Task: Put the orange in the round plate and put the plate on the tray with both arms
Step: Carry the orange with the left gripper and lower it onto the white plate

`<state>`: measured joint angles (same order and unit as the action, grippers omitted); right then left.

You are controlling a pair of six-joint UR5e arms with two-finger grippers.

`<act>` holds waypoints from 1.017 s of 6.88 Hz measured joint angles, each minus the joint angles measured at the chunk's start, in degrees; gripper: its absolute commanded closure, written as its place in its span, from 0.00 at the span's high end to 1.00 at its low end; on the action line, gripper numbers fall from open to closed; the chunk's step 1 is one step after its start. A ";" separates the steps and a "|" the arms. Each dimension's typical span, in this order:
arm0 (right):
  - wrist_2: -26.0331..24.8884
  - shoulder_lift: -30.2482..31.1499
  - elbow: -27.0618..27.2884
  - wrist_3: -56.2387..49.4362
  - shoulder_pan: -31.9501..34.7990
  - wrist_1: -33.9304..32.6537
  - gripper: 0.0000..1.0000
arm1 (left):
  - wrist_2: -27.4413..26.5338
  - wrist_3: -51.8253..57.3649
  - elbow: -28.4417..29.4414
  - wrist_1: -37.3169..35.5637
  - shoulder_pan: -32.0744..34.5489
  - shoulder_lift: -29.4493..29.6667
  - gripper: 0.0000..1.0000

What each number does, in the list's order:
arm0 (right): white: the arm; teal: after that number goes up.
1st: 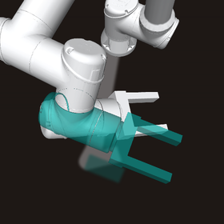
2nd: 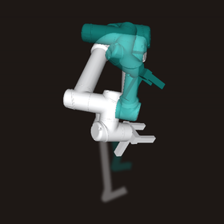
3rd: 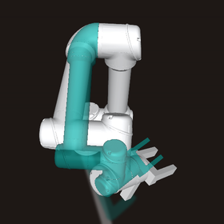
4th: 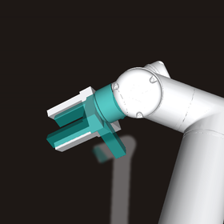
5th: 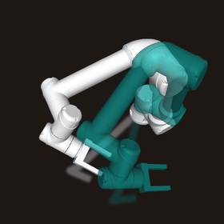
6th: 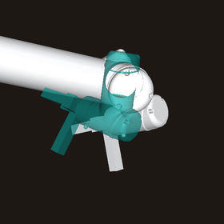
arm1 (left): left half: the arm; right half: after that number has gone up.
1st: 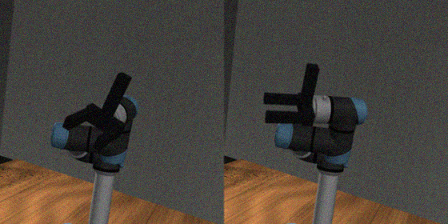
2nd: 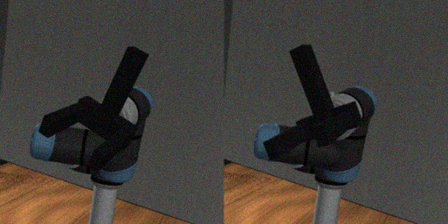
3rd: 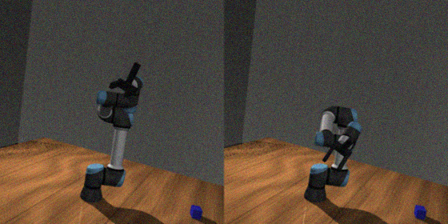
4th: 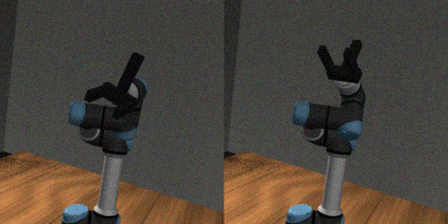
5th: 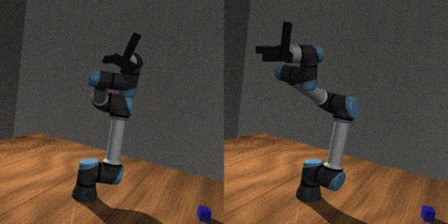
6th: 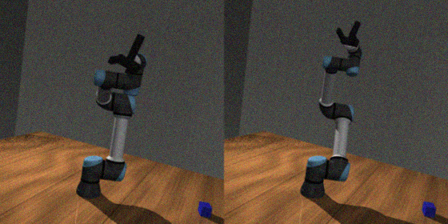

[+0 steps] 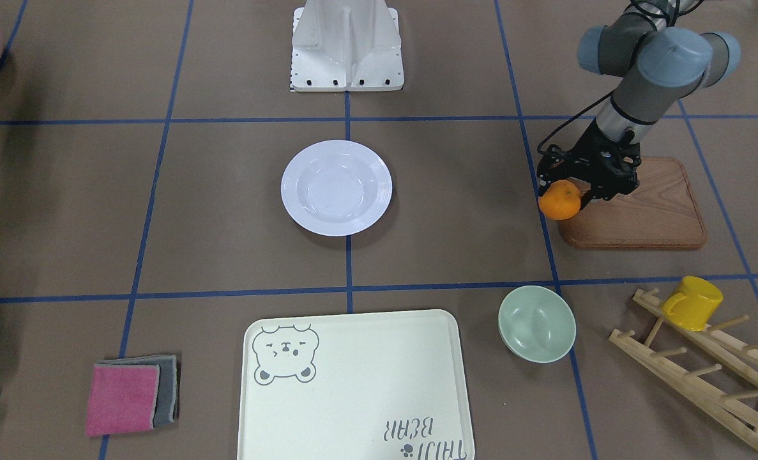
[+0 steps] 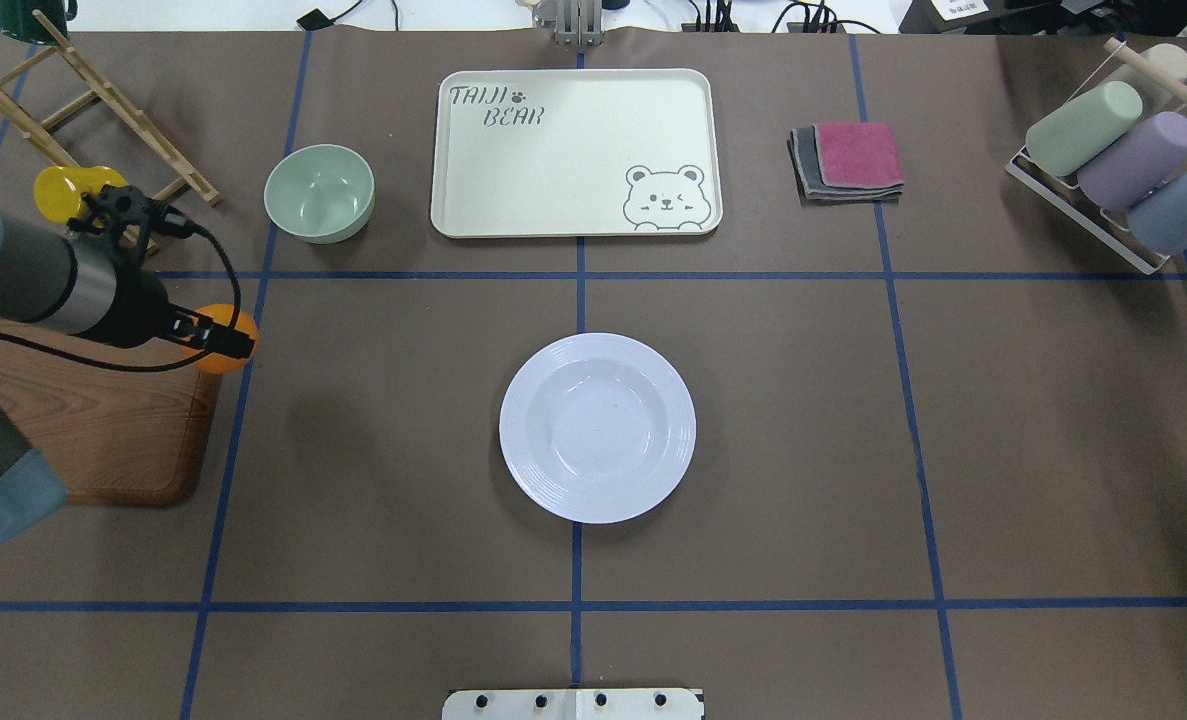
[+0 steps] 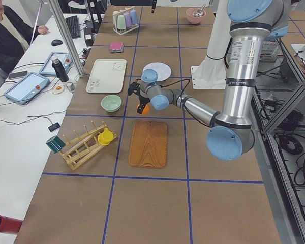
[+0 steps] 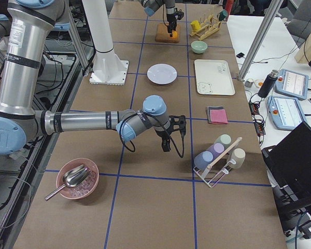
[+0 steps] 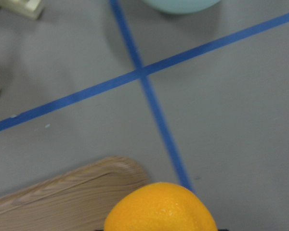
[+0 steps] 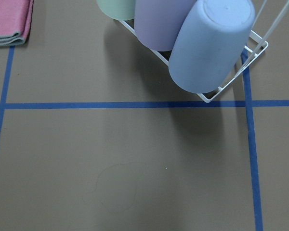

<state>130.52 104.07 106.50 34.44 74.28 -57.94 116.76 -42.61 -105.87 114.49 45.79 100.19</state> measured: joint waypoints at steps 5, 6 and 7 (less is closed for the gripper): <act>-1.05 -3.12 -0.23 27.26 -9.68 16.86 1.00 | -9.86 -19.99 0.85 -22.34 -14.80 26.79 0.00; -2.42 -3.28 -0.24 32.09 -11.18 19.92 1.00 | -13.52 -23.07 4.03 -23.07 -18.21 30.47 0.00; -4.50 -3.37 -0.24 36.78 -13.10 23.02 1.00 | -16.84 -25.70 9.05 -23.08 -20.97 34.65 0.02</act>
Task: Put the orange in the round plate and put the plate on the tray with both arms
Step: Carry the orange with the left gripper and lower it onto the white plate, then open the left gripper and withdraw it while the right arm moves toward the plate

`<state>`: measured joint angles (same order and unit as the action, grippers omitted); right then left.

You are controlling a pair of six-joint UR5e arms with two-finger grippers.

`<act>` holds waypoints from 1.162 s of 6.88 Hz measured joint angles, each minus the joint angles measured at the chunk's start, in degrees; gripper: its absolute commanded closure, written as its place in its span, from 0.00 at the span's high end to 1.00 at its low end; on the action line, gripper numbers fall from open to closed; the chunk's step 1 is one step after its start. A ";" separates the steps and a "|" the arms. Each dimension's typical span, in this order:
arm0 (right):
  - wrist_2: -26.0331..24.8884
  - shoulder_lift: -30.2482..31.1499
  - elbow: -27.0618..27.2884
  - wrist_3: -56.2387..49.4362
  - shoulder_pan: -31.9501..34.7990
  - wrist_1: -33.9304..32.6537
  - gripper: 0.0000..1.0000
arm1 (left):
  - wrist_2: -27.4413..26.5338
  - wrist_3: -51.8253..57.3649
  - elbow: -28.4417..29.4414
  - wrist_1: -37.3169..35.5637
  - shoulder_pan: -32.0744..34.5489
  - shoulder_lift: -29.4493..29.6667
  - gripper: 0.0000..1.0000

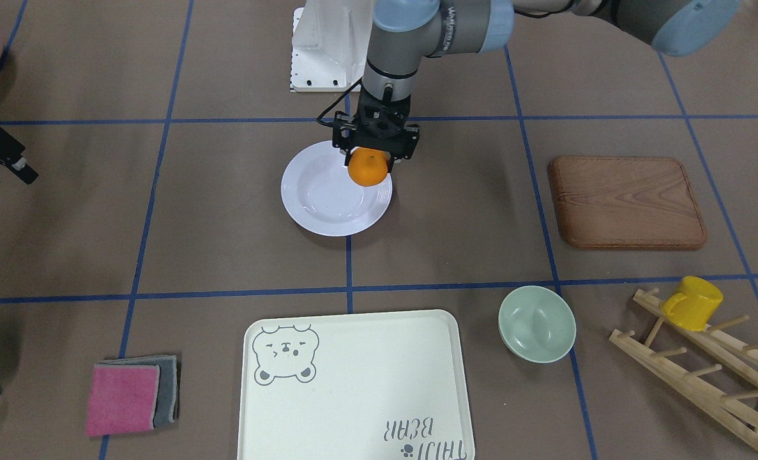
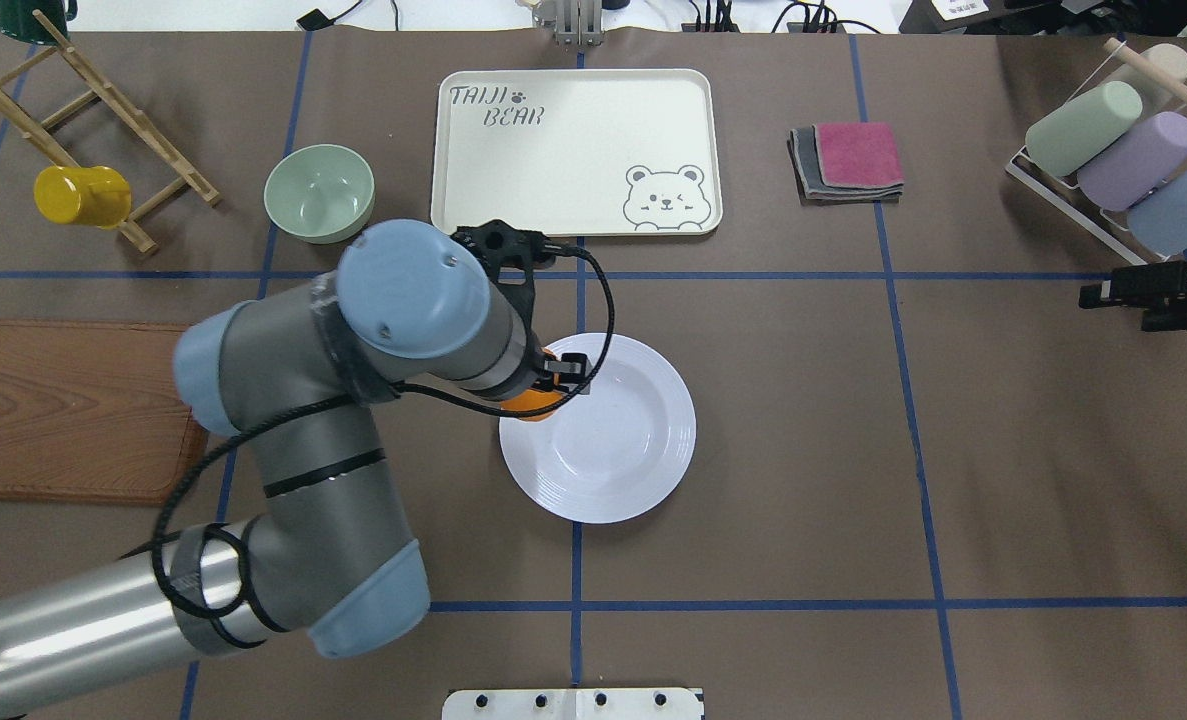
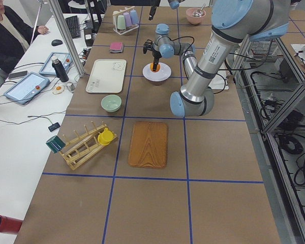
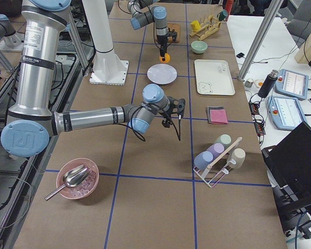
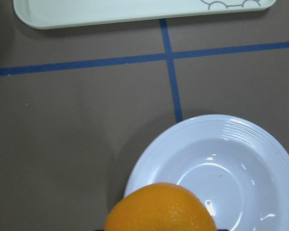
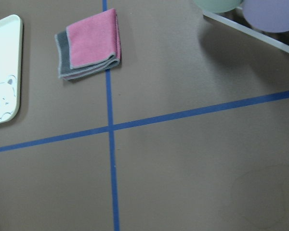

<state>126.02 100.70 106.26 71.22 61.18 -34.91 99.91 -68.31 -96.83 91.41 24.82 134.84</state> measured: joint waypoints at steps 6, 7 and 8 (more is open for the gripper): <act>-13.85 -3.76 -0.01 20.11 -11.71 10.04 1.00 | -6.43 -2.24 10.99 5.16 -2.93 4.81 0.99; -16.41 -4.18 0.05 24.38 -13.63 11.76 1.00 | -6.03 -1.64 7.96 4.39 -2.30 4.13 0.99; -19.27 -4.46 0.12 29.06 -15.63 13.85 1.00 | -3.23 0.84 3.46 2.18 0.10 2.34 0.99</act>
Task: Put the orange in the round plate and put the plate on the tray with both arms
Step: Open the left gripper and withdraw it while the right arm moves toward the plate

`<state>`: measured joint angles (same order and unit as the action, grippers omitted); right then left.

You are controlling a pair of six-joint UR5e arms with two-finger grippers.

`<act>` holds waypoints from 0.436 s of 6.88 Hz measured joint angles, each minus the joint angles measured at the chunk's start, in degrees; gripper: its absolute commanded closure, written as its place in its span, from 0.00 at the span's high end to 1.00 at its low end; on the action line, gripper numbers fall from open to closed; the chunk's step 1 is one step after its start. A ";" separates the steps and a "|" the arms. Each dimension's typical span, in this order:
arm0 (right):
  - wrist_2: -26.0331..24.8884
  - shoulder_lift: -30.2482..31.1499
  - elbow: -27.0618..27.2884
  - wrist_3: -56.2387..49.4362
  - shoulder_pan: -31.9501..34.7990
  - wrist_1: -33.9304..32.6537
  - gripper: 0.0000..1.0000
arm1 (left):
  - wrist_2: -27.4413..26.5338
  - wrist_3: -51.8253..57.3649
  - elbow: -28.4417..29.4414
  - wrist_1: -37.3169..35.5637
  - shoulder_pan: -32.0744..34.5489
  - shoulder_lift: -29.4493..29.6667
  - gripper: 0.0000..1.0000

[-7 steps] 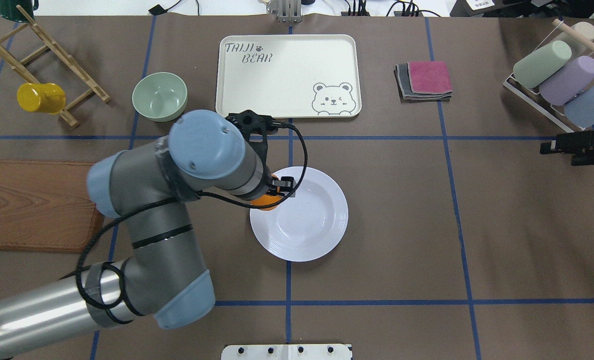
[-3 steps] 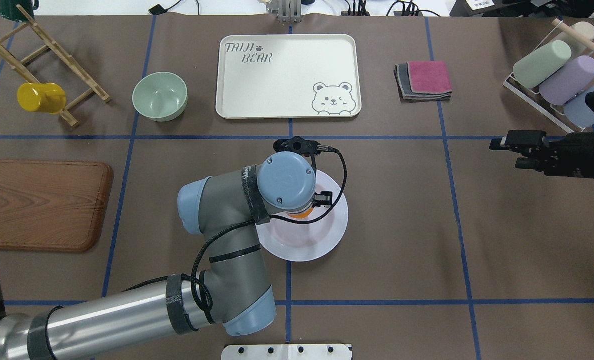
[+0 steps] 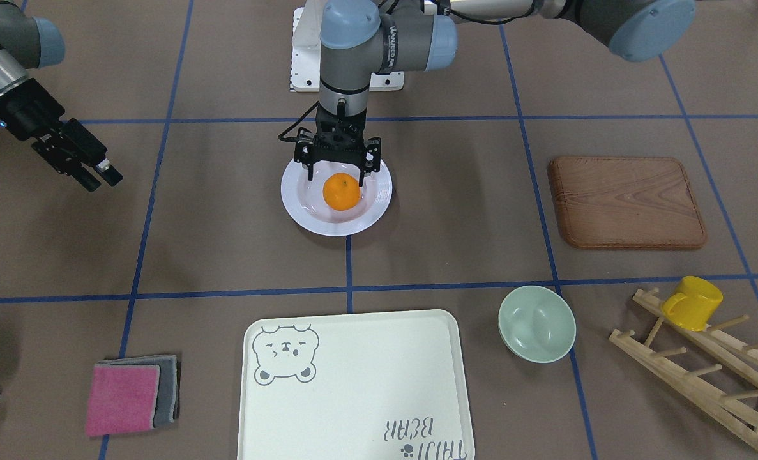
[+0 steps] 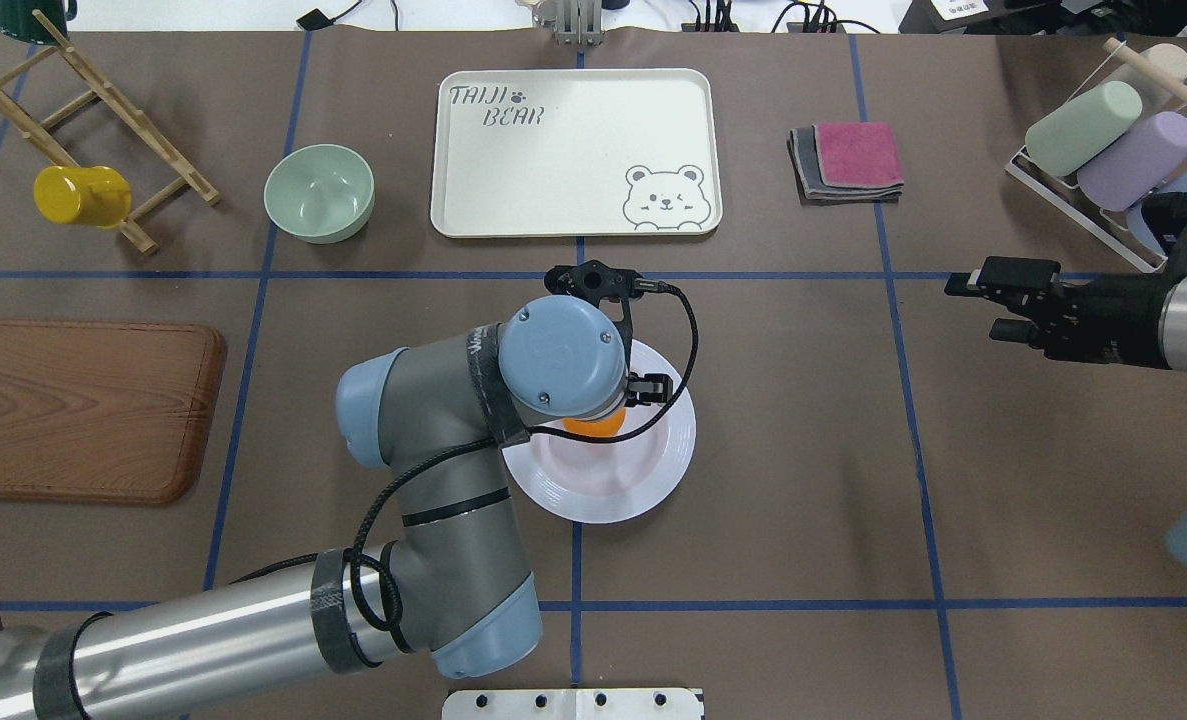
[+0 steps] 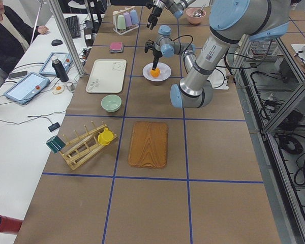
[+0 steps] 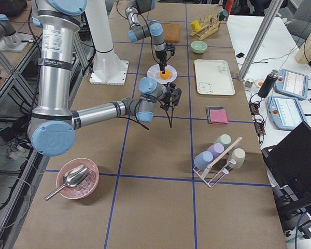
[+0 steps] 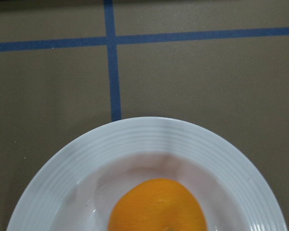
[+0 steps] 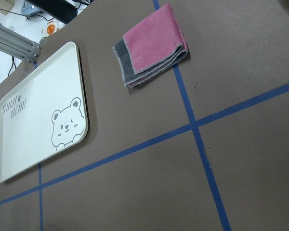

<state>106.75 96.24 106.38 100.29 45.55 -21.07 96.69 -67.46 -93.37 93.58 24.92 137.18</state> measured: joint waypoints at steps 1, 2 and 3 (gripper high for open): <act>-4.62 -0.11 0.06 5.02 -2.82 2.38 1.00 | 4.83 6.24 -5.45 -3.87 4.49 -3.34 0.99; -10.42 -0.14 0.16 8.19 -6.59 3.72 1.00 | 9.03 14.94 -10.47 -7.43 10.24 -8.02 0.99; -16.70 -0.24 0.37 10.36 -10.69 4.40 1.00 | 13.43 24.76 -13.48 -9.16 16.88 -12.84 0.99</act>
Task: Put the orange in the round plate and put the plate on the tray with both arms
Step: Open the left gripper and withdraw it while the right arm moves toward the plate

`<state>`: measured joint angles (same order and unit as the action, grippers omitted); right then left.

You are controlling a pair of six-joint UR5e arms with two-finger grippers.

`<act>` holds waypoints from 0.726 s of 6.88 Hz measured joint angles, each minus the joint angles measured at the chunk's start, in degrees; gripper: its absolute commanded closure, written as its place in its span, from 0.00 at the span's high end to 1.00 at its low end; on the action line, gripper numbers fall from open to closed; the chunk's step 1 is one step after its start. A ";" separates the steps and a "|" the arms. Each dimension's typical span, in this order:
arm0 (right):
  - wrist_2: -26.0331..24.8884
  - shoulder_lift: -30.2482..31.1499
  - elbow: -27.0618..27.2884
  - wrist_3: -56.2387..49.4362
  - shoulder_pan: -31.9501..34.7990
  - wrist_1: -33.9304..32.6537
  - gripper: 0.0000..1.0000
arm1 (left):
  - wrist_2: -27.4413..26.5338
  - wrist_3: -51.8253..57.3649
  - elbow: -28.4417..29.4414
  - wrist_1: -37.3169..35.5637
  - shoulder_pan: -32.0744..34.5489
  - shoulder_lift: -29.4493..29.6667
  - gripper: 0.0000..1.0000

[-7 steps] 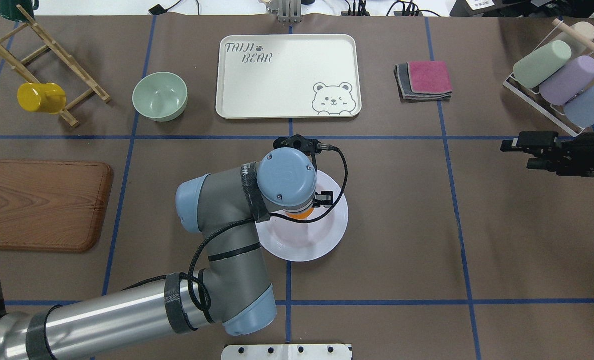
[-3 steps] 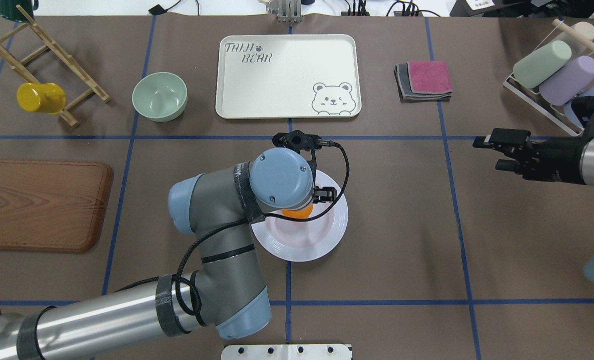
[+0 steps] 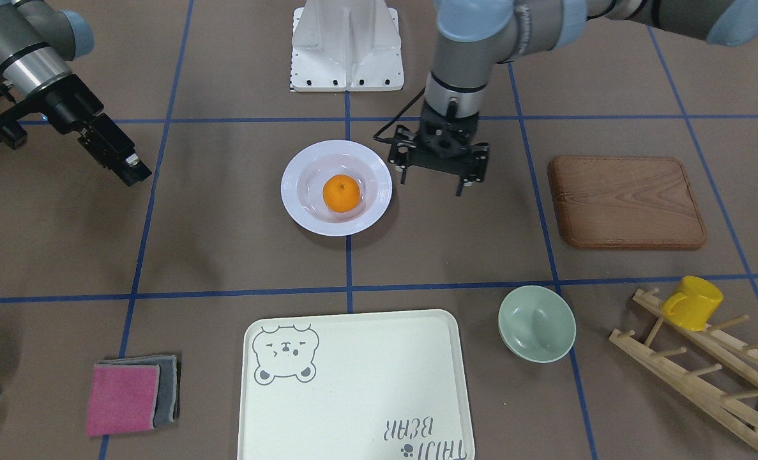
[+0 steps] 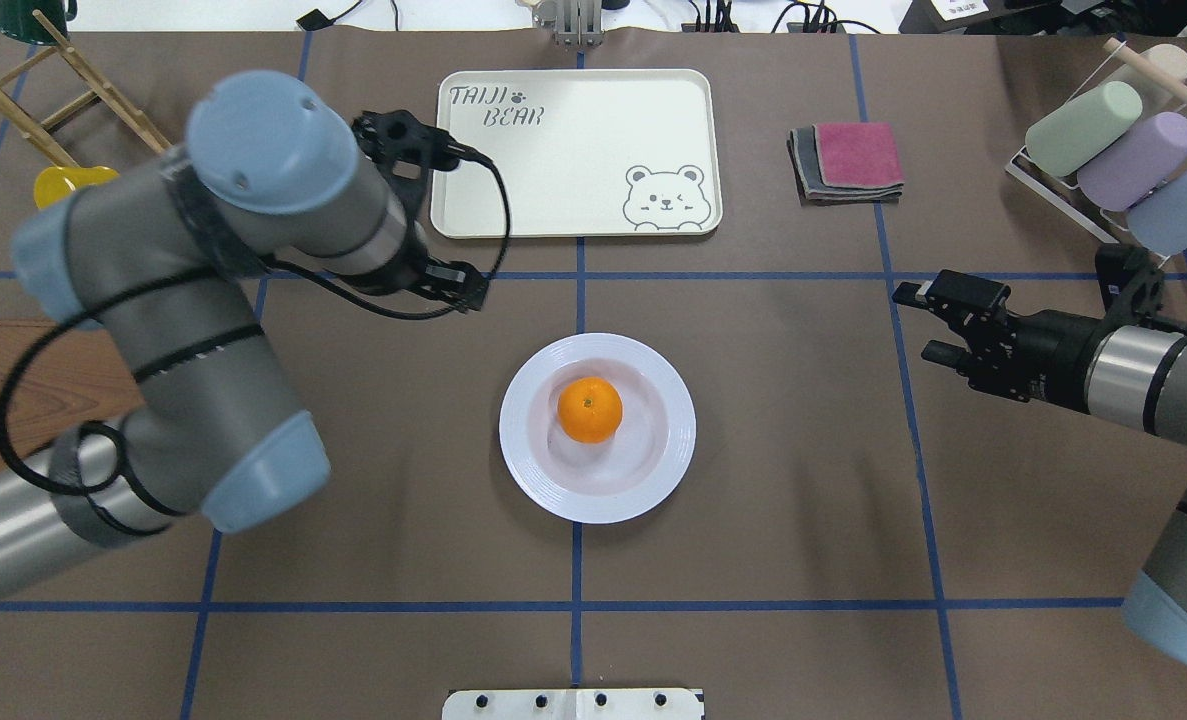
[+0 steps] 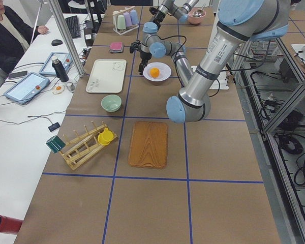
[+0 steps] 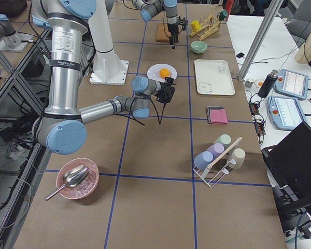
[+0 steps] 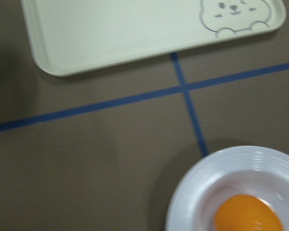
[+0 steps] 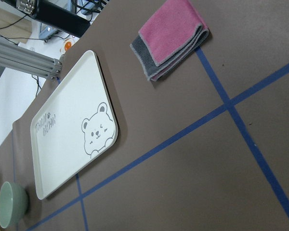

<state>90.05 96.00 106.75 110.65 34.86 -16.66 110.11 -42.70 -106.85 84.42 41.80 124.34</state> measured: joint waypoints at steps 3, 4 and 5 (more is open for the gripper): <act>-15.35 -0.65 0.90 3.29 -11.45 1.35 1.00 | 10.14 30.60 -0.93 -0.81 19.55 -14.42 0.99; -21.96 -1.89 1.03 4.68 -16.48 1.32 1.00 | 14.01 39.80 0.79 -0.79 26.50 -18.37 0.99; -29.32 -4.12 0.99 5.42 -22.00 1.08 1.00 | 17.98 49.54 4.49 -0.54 33.34 -21.24 0.99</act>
<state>60.73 91.87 107.73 116.07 12.86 -15.58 128.09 6.84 -102.36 83.88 75.14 103.09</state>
